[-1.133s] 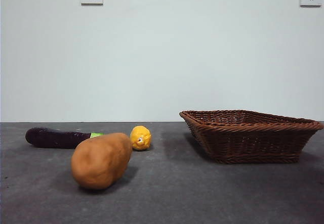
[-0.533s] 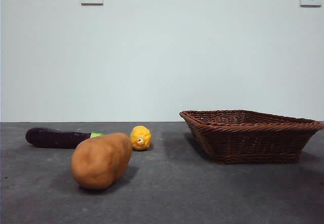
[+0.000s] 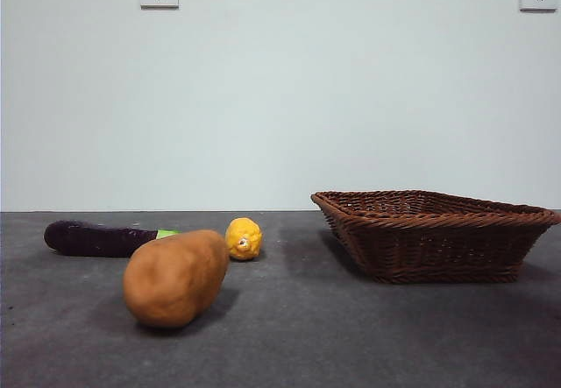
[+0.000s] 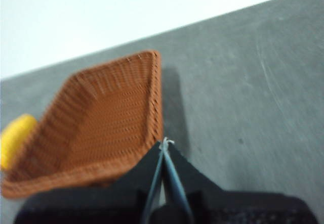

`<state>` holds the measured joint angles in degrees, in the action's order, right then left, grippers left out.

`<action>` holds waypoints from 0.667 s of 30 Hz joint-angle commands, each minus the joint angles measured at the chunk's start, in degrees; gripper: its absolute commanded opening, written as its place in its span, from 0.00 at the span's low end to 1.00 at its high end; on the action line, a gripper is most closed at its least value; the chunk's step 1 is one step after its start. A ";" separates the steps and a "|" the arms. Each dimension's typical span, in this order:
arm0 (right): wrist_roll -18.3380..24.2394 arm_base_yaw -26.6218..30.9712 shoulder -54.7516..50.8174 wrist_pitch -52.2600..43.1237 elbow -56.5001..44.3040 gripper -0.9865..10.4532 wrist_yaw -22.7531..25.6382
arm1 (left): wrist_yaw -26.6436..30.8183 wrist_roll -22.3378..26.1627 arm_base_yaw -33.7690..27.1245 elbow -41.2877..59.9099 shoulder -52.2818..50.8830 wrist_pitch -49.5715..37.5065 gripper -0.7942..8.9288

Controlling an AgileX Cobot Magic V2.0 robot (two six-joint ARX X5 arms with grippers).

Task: Help me put the vegetables on the table into the basket

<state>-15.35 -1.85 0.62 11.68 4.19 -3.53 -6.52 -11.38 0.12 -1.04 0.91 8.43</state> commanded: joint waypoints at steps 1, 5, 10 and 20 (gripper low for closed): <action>-1.64 0.00 -0.04 -0.76 2.82 0.08 -0.15 | -2.43 -4.85 0.09 0.04 0.02 -1.44 0.08; -1.57 0.00 0.79 -0.42 6.99 0.08 -0.13 | -4.90 -5.16 0.09 -0.50 0.02 -2.05 0.08; -1.27 0.00 4.63 0.44 11.87 0.08 -0.13 | -5.92 -5.11 0.09 -3.06 0.11 -2.08 0.08; -0.98 0.00 19.63 0.46 20.96 0.08 -1.97 | -5.92 -5.07 0.09 -11.28 5.99 -2.08 0.08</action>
<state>-16.10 -1.85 19.31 12.40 24.53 -5.08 -12.27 -16.16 0.12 -11.73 6.26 6.81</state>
